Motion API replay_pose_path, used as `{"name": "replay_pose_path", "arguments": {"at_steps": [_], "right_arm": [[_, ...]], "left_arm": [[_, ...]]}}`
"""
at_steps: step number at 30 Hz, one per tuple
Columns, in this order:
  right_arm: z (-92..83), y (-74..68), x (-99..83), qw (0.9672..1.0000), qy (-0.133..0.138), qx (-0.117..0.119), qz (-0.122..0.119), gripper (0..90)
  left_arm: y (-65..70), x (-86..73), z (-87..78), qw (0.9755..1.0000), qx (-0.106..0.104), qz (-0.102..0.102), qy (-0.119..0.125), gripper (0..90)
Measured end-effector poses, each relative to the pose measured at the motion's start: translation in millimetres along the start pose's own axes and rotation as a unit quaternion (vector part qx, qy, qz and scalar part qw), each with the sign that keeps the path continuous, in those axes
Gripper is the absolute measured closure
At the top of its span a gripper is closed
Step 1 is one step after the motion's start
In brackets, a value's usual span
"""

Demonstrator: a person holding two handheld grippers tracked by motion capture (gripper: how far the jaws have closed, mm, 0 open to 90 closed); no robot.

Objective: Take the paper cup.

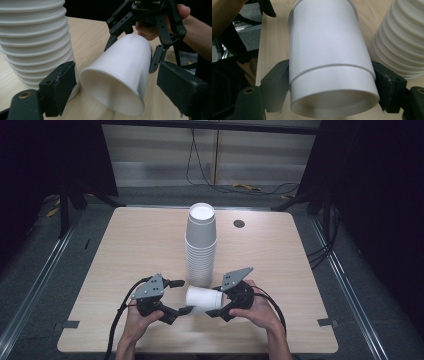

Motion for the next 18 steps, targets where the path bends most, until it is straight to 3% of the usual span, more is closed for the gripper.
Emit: {"name": "replay_pose_path", "arguments": {"at_steps": [5, 18], "right_arm": [[-3.4, 0.5, -2.7, 0.9988, 0.044, 0.004, 0.021, 23.6], [-0.1, -0.7, -11.8, 0.9932, 0.103, 0.012, 0.052, 23.6]], "left_arm": [[0.4, -4.0, -0.2, 1.0, 0.005, -0.008, 0.003, 15.6], [3.1, -9.4, -3.5, 0.9996, 0.004, -0.022, 0.015, 15.5]]}}
Point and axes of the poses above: each handheld gripper's, and its own axes: z roughly forward along the jaws, x roughly out of its top, y roughly to its right, the point moved 7 cm from there along z, roughly forward along the jaws, and after that the axes turned 10 degrees about -x, right-handed, at the moved point
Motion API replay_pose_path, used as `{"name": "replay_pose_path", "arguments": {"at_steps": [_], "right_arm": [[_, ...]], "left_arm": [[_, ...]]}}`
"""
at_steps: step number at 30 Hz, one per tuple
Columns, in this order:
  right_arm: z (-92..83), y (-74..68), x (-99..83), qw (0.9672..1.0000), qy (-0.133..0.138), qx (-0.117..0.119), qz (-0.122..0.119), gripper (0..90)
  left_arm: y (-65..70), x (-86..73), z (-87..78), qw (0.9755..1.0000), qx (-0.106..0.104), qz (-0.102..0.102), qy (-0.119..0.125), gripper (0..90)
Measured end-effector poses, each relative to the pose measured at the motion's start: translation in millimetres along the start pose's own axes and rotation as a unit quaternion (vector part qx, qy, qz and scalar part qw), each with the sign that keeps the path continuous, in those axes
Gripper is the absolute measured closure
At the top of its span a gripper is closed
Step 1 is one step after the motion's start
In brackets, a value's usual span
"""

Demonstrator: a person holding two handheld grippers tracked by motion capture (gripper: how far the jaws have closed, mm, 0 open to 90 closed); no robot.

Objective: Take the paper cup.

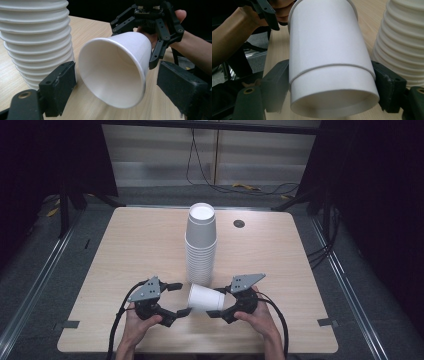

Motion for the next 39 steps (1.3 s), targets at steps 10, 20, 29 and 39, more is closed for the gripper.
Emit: {"name": "replay_pose_path", "arguments": {"at_steps": [10, 20, 29, 39], "right_arm": [[-0.2, -0.5, -5.1, 0.9993, 0.037, -0.005, 0.009, 23.4], [-4.3, -4.8, -4.4, 0.9959, 0.087, 0.011, 0.023, 23.5], [-3.6, -8.5, -4.2, 0.993, 0.115, 0.015, 0.025, 23.5], [-4.3, -12.2, -2.1, 0.9912, 0.13, 0.02, 0.017, 23.7]], "left_arm": [[0.9, 3.4, 2.3, 0.9997, -0.006, -0.011, 0.021, 15.5], [1.7, 1.6, 3.7, 0.9998, -0.006, -0.01, 0.018, 15.5], [3.4, 5.0, 5.2, 0.999, -0.027, -0.013, 0.034, 15.5], [0.6, 5.5, 10.6, 0.9986, -0.04, -0.016, 0.032, 11.8]]}}
Point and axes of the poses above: each handheld gripper's, and its own axes: z roughly forward along the jaws, x roughly out of its top, y roughly to its right, the point moved 7 cm from there along z, roughly forward along the jaws, and after that the axes turned 10 degrees about -x, right-handed, at the moved point
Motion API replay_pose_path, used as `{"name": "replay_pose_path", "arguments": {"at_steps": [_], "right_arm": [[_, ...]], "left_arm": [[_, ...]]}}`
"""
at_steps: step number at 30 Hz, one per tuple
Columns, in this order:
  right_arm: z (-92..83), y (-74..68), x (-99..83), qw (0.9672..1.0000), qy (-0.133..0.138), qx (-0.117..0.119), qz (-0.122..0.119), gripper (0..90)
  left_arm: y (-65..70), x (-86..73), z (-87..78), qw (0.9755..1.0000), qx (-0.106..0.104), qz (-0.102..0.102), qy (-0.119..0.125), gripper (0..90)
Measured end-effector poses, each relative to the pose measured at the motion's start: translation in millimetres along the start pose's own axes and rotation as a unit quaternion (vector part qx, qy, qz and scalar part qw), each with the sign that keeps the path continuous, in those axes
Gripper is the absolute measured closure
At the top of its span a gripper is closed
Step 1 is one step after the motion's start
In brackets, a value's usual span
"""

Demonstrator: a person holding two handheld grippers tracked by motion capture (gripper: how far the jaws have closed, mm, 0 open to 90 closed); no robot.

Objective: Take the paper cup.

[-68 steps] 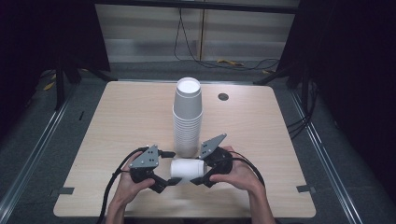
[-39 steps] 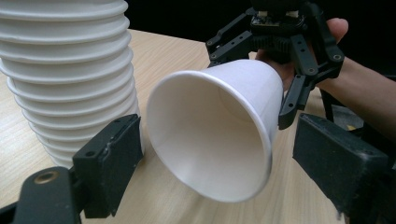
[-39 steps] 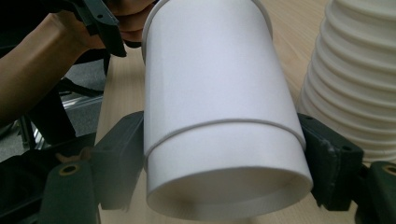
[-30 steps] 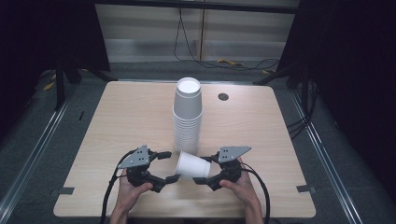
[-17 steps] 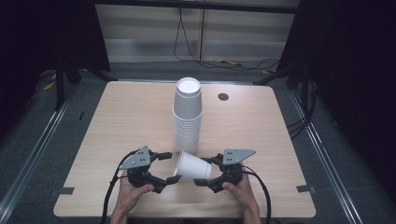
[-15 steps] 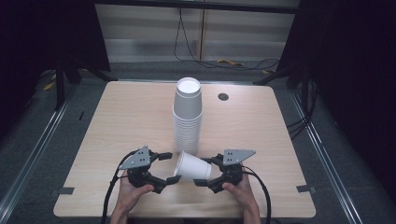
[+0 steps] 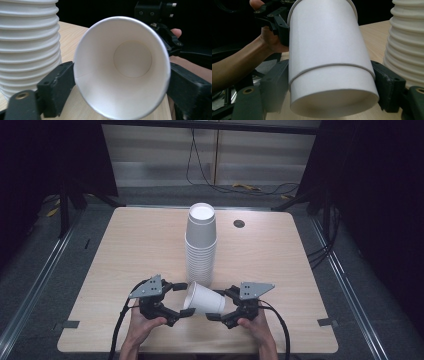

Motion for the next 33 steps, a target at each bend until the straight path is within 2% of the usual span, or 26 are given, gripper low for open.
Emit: {"name": "replay_pose_path", "arguments": {"at_steps": [2, 3, 4, 5, 6, 9, 10, 12, 13, 14, 15, 17, 20, 23, 24, 25, 30, 32, 33], "right_arm": [[-0.6, -0.7, 0.9, 1.0, 0.002, 0.003, -0.002, 23.7], [-0.8, -0.1, 1.2, 1.0, 0.003, 0.0, -0.003, 23.7], [-1.1, 0.2, 1.5, 1.0, 0.005, 0.001, -0.002, 23.7], [-1.3, 0.3, 1.4, 1.0, 0.005, 0.003, -0.003, 23.7], [-1.5, 0.3, 1.4, 1.0, 0.005, 0.001, -0.003, 23.7], [-1.4, -0.1, 2.1, 1.0, 0.007, 0.001, -0.006, 23.7], [-1.8, -0.6, 2.4, 1.0, 0.007, 0.002, -0.006, 23.7], [-2.2, -0.7, 3.6, 0.9999, 0.011, -0.002, -0.006, 23.7], [-2.6, -0.8, 3.9, 0.9999, 0.011, -0.001, -0.007, 23.8], [-2.7, -0.8, 4.2, 0.9999, 0.013, -0.001, -0.007, 23.7], [-2.6, -0.9, 4.0, 0.9999, 0.012, 0.0, -0.007, 23.7], [-2.4, -1.2, 3.8, 0.9999, 0.011, -0.001, -0.009, 23.7], [-2.2, -1.9, 4.0, 0.9998, 0.012, 0.0, -0.012, 23.7], [-1.9, -2.4, 3.8, 0.9999, 0.009, 0.002, -0.013, 23.8], [-1.9, -2.4, 3.6, 0.9999, 0.008, 0.003, -0.013, 23.7], [-1.9, -2.2, 3.7, 0.9999, 0.008, 0.001, -0.014, 23.8], [-2.6, -2.2, 3.9, 0.9998, 0.006, 0.001, -0.021, 23.7], [-2.9, -2.3, 4.4, 0.9997, 0.008, 0.003, -0.021, 23.6], [-3.1, -2.4, 4.0, 0.9997, 0.006, 0.004, -0.023, 23.5]], "left_arm": [[-2.0, -0.3, 1.5, 0.9999, 0.013, -0.003, -0.005, 8.6], [-2.7, 0.0, 2.3, 1.0, 0.007, -0.003, -0.005, 5.6], [-3.7, 0.1, 2.8, 0.9998, 0.016, -0.004, -0.009, 3.1], [-3.4, 0.7, 4.1, 1.0, 0.002, -0.005, -0.007, 2.7], [-4.4, 0.9, 4.2, 0.9999, 0.01, -0.005, -0.013, 2.5], [-4.5, 4.1, 7.7, 0.9999, -0.006, -0.003, -0.009, 1.4], [-5.3, 5.0, 8.6, 1.0, 0.003, -0.002, -0.008, 0.7], [-5.6, 5.8, 10.7, 1.0, -0.003, -0.002, -0.007, 0.3], [-6.0, 5.9, 11.9, 1.0, -0.001, -0.002, -0.006, 0.2], [-5.5, 5.6, 12.9, 0.9999, -0.013, -0.001, -0.008, 0.2], [-5.9, 5.2, 14.0, 0.9999, -0.007, 0.0, -0.011, 0.2], [-5.7, 5.1, 16.7, 0.9997, -0.022, -0.003, -0.007, 0.0], [-5.5, 4.7, 20.2, 0.9994, -0.034, -0.005, -0.006, 0.0], [-5.4, 4.5, 22.9, 0.9992, -0.038, -0.006, -0.012, 0.1], [-5.6, 5.1, 23.7, 0.9995, -0.03, -0.005, -0.01, 0.8], [-4.9, 5.6, 23.6, 0.9991, -0.041, -0.002, -0.012, 2.0], [-3.2, 9.2, 24.3, 0.999, -0.044, 0.001, -0.011, 4.8], [-2.3, 10.6, 23.4, 0.9986, -0.051, 0.006, -0.009, 6.0], [-2.8, 10.9, 22.3, 0.9987, -0.048, 0.009, -0.012, 6.8]]}}
Point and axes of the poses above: each handheld gripper's, and its own axes: z roughly forward along the jaws, x roughly out of its top, y roughly to its right, the point moved 7 cm from there along z, roughly forward along the jaws, and after that the axes turned 10 degrees about -x, right-handed, at the moved point
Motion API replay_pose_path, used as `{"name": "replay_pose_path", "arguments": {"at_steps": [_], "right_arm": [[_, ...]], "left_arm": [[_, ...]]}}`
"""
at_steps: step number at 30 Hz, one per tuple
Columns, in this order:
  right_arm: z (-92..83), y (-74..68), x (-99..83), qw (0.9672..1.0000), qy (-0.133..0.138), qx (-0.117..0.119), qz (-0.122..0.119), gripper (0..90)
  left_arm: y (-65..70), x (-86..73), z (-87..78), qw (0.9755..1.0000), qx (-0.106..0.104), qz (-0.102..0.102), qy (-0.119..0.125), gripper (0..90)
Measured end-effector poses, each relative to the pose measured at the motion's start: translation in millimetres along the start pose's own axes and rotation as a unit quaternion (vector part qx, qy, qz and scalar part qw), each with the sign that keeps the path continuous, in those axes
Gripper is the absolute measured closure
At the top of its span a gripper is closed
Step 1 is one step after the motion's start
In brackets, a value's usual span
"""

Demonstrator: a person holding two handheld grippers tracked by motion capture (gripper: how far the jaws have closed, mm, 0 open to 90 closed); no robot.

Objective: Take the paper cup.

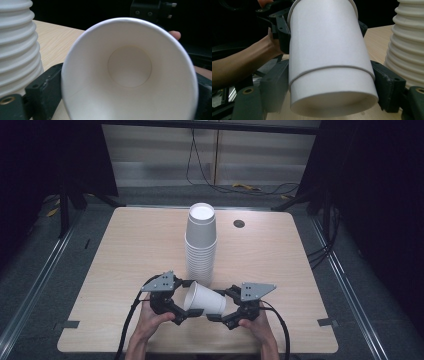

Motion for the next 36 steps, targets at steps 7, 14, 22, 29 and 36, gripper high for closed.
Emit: {"name": "replay_pose_path", "arguments": {"at_steps": [7, 14, 22, 29, 36], "right_arm": [[1.2, 0.7, -1.6, 1.0, -0.004, 0.001, 0.004, 21.5], [3.0, 4.1, -4.7, 0.9996, -0.008, -0.016, 0.022, 15.0], [0.7, 8.1, -8.7, 0.9985, 0.001, -0.048, 0.025, 13.1], [-4.2, 11.1, -12.6, 0.9954, 0.01, -0.094, 0.014, 12.9], [-9.3, 14.8, -13.4, 0.9909, 0.01, -0.133, 0.012, 13.0]], "left_arm": [[3.2, 0.7, -2.2, 0.9999, -0.002, 0.012, -0.008, 10.6], [2.0, -2.9, -5.5, 0.9996, 0.01, 0.009, -0.027, 10.7], [0.0, -0.9, -13.0, 0.9993, 0.034, 0.006, -0.016, 10.2], [-1.0, -1.3, -21.7, 0.9985, 0.055, 0.0, -0.009, 9.9], [-2.8, 1.6, -32.2, 0.9974, 0.071, -0.003, -0.001, 9.9]]}}
Point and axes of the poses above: each handheld gripper's, and its own axes: z roughly forward along the jaws, x roughly out of its top, y roughly to its right, the point moved 7 cm from there along z, roughly forward along the jaws, and after that the axes turned 10 degrees about -x, right-handed, at the moved point
